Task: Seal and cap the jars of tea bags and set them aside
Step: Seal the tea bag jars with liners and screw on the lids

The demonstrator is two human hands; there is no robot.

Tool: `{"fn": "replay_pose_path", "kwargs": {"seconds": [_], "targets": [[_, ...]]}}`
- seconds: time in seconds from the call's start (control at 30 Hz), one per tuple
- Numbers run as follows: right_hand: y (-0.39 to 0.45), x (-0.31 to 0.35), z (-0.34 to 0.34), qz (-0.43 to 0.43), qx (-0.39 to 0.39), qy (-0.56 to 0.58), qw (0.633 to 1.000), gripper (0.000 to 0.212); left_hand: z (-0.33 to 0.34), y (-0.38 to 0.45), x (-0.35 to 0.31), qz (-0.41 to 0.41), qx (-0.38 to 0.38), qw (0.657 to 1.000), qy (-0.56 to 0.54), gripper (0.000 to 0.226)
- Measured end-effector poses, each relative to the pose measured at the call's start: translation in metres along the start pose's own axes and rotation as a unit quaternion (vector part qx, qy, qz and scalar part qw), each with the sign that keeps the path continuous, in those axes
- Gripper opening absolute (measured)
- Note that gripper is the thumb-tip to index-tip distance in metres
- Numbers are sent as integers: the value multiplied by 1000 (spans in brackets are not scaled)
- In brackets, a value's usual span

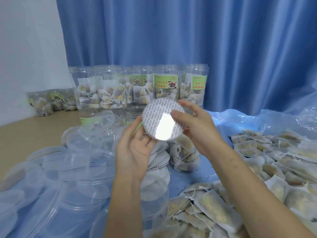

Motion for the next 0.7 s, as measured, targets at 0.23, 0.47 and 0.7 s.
{"fn": "replay_pose_path", "kwargs": {"seconds": [0.23,0.47,0.7], "targets": [[-10,-8,18,-198,52,-425,882,86,9,0,14,1,3,999,35,44],[4,14,-17,-248,-111,-472,838,77,15,-5,25,-64,35,994,77,45],[49,5,-32,-44,-12,-613,789,68,2,1,19,-12,-41,998,49,38]]}}
Point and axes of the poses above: each hand's wrist, its own y-axis towards the middle knuckle, its own z-axis out of the palm, x = y × z, the point moved 4 cm from there along y, towards the middle knuckle, and after that the axes turned 6 degrees about z, right-handed, at the moved point
